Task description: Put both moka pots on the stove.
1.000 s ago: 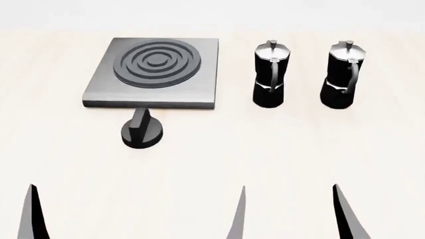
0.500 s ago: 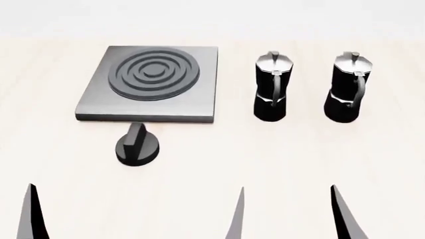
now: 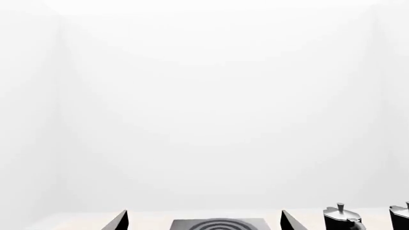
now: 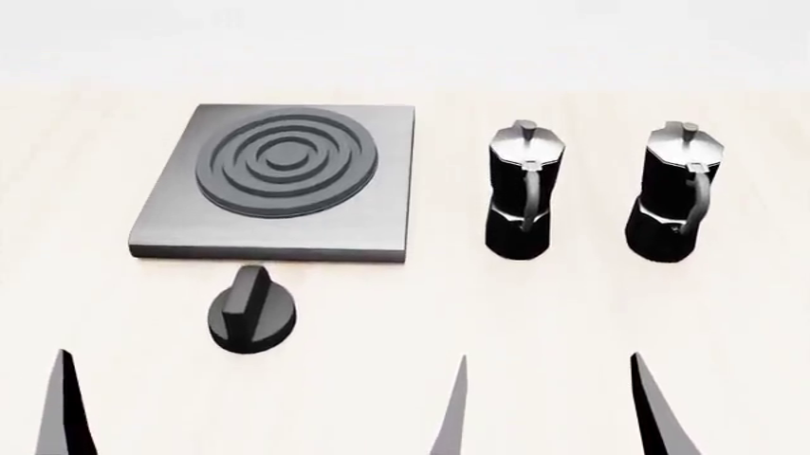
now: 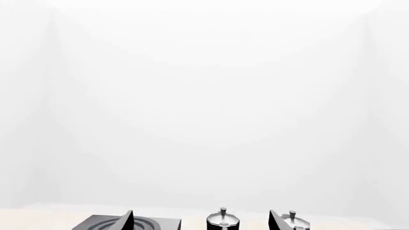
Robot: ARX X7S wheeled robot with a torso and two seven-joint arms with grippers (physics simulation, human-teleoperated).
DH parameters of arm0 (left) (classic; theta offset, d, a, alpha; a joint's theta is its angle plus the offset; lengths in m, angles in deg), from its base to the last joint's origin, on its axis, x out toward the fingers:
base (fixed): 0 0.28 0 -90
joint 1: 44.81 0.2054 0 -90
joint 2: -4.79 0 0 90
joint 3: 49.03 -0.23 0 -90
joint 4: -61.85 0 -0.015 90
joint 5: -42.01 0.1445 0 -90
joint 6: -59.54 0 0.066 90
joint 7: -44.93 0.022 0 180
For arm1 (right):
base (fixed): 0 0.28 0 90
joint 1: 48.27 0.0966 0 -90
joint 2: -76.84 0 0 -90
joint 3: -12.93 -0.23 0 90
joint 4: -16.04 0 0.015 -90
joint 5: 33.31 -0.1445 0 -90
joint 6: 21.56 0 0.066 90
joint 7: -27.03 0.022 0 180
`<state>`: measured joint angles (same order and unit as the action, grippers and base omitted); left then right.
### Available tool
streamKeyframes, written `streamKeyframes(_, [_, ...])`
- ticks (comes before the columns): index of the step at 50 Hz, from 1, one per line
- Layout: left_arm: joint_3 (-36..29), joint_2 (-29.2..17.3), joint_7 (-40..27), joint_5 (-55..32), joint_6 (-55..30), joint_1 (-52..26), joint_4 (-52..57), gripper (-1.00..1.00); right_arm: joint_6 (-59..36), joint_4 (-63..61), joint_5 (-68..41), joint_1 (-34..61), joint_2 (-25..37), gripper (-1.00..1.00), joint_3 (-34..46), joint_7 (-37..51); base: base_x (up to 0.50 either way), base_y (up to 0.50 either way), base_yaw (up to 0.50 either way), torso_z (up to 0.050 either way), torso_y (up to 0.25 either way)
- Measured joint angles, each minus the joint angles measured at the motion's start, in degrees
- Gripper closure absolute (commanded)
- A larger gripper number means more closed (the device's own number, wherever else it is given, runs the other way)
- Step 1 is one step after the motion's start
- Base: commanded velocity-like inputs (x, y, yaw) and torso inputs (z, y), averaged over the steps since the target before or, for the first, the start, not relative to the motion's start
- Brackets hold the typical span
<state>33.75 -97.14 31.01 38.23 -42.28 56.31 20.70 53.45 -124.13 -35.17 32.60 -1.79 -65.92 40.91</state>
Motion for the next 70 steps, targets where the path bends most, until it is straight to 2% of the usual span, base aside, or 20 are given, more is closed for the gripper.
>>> streamKeyframes(70, [-1.9, -2.6, -3.1, -1.1, 1.1, -0.3, -1.0, -1.0, 1.4, 1.9, -1.4, 0.5, 2.3, -1.0, 1.6, 2.8, 0.16, 0.0, 0.0, 0.0, 0.0])
